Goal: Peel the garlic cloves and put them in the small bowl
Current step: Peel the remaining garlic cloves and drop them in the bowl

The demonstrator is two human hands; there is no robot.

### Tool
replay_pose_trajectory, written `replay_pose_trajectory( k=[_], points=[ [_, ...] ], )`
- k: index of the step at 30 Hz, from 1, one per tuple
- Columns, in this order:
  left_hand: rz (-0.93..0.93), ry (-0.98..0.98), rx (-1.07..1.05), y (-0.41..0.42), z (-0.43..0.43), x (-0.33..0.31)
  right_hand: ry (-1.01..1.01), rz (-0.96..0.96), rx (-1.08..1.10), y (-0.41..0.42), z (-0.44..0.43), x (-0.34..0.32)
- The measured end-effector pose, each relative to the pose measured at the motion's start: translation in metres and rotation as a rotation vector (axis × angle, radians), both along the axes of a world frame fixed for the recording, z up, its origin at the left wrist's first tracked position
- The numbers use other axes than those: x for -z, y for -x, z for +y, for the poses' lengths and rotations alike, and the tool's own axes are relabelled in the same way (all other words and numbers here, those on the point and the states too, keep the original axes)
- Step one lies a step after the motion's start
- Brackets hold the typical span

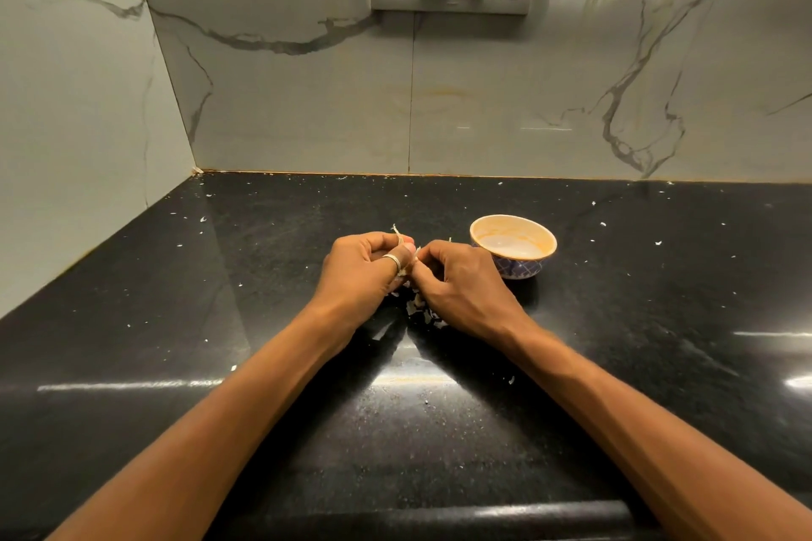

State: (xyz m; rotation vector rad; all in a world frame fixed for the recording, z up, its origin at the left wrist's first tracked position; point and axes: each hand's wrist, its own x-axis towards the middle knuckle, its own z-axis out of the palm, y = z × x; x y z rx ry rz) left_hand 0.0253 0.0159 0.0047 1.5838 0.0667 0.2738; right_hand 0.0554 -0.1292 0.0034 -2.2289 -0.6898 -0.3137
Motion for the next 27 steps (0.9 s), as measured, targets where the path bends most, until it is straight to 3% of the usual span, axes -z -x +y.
replay_pose_trajectory(
  k=[14, 27],
  points=[
    [-0.057, 0.002, 0.021, 0.0011, -0.0013, -0.0005, 0.094, 0.012, -0.043, 0.0010, -0.0004, -0.0032],
    [0.007, 0.068, 0.124, 0.0016, 0.0018, -0.0009, 0.046, 0.070, -0.130, -0.0026, -0.0075, -0.0028]
  ],
)
